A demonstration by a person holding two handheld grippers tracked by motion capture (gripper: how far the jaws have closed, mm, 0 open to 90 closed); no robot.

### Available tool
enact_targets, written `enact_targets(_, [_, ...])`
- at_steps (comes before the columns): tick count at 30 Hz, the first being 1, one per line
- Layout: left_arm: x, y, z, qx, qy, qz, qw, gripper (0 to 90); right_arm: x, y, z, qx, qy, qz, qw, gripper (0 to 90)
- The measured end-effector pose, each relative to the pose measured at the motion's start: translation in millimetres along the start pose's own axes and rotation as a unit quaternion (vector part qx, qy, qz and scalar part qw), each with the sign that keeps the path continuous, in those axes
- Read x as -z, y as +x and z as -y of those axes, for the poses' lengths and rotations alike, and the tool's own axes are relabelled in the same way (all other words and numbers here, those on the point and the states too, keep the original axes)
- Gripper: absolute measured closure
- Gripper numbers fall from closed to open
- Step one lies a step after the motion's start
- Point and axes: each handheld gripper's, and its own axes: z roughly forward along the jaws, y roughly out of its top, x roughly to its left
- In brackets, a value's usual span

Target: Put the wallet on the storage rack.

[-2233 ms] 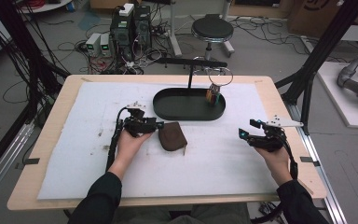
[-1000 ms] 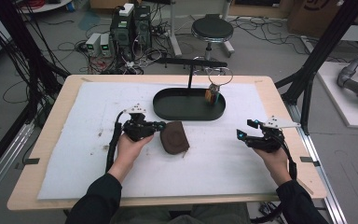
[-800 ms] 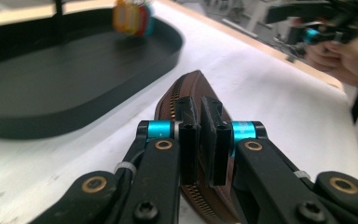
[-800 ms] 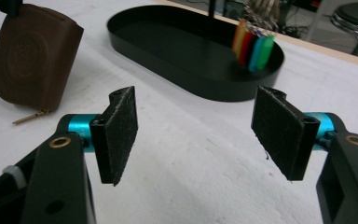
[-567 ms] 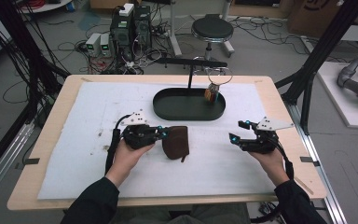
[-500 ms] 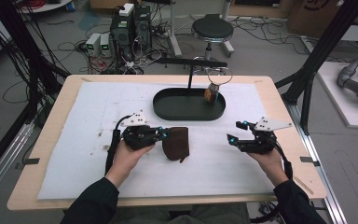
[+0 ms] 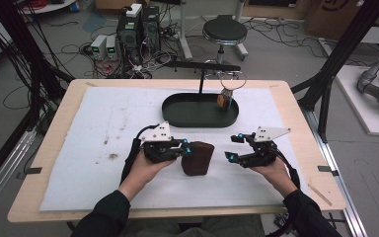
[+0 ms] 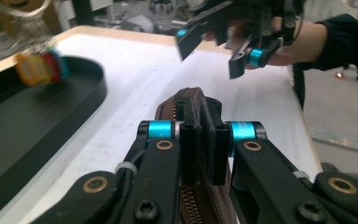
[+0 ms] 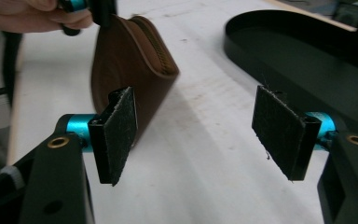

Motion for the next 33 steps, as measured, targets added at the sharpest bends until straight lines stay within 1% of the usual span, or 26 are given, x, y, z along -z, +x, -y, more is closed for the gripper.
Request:
enact_targets(3, [-5.9,-3.4,-4.6,-0.014,0.001,0.014,0.9998,86.2,-4.6,2.6,-0.8,0.005,0.006,-0.024,0.9997,31.9])
enact_targets(6, [-12.7,-6.3,-8.4,-0.024,-0.002,0.026,0.9994,86.2,-7.9,3.2,-2.1,0.007,0.011,-0.045,0.9989,32.1])
enact_targets(10, [-22.2,-10.1,-12.9,-0.037,-0.006,0.040,0.9985,86.2,-9.0,4.4,-4.1,0.009,0.012,-0.059,0.9982,34.8])
enact_targets(14, [-29.7,-12.8,-15.5,-0.044,-0.009,0.054,0.9975,86.2,-12.3,3.5,-3.7,0.015,0.020,-0.074,0.9970,36.9])
enact_targets(17, [-33.5,-13.7,-15.9,-0.044,-0.013,0.060,0.9972,86.2,-15.5,4.9,-3.0,0.018,0.034,-0.087,0.9954,41.8])
enact_targets(18, [-34.5,-14.1,-16.0,-0.045,-0.015,0.061,0.9970,86.2,-16.6,5.3,-2.7,0.022,0.037,-0.091,0.9949,43.6])
enact_targets(19, [-35.4,-14.1,-16.0,-0.045,-0.016,0.061,0.9970,86.1,-17.5,6.2,-2.5,0.023,0.040,-0.095,0.9943,46.2])
enact_targets(20, [-36.0,-14.3,-16.2,-0.045,-0.016,0.062,0.9969,86.1,-18.2,6.6,-2.3,0.028,0.043,-0.098,0.9939,51.4])
enact_targets(21, [-36.4,-14.4,-16.1,-0.046,-0.017,0.062,0.9969,86.1,-18.3,7.4,-2.2,0.032,0.047,-0.101,0.9933,54.1])
enact_targets(23, [-35.9,-14.0,-16.2,-0.038,-0.017,0.062,0.9972,85.1,-17.9,7.4,-2.1,0.038,0.046,-0.104,0.9928,57.6])
enact_targets(24, [-34.9,-13.5,-16.3,-0.032,-0.021,0.060,0.9975,84.0,-17.2,6.8,-1.9,0.036,0.045,-0.107,0.9926,60.4])
enact_targets(25, [-33.5,-12.5,-16.6,-0.028,-0.024,0.056,0.9977,82.0,-16.3,5.8,-1.5,0.034,0.045,-0.117,0.9916,63.1])
enact_targets(27, [-30.8,-11.0,-16.3,-0.011,-0.021,0.046,0.9986,70.2,-15.2,4.3,-1.1,0.032,0.046,-0.121,0.9911,64.3])
enact_targets(29, [-27.1,-9.2,-13.1,0.001,-0.008,0.040,0.9992,60.7,-14.5,3.9,-0.5,0.033,0.046,-0.125,0.9905,64.9])
enact_targets(30, [-24.5,-8.7,-10.5,0.007,-0.003,0.036,0.9993,57.1,-14.2,3.7,-0.2,0.034,0.046,-0.126,0.9903,65.1])
enact_targets(33, [-14.2,-6.5,-0.7,0.017,0.003,0.024,0.9996,51.5,-12.5,2.8,1.0,0.031,0.050,-0.130,0.9897,65.4])
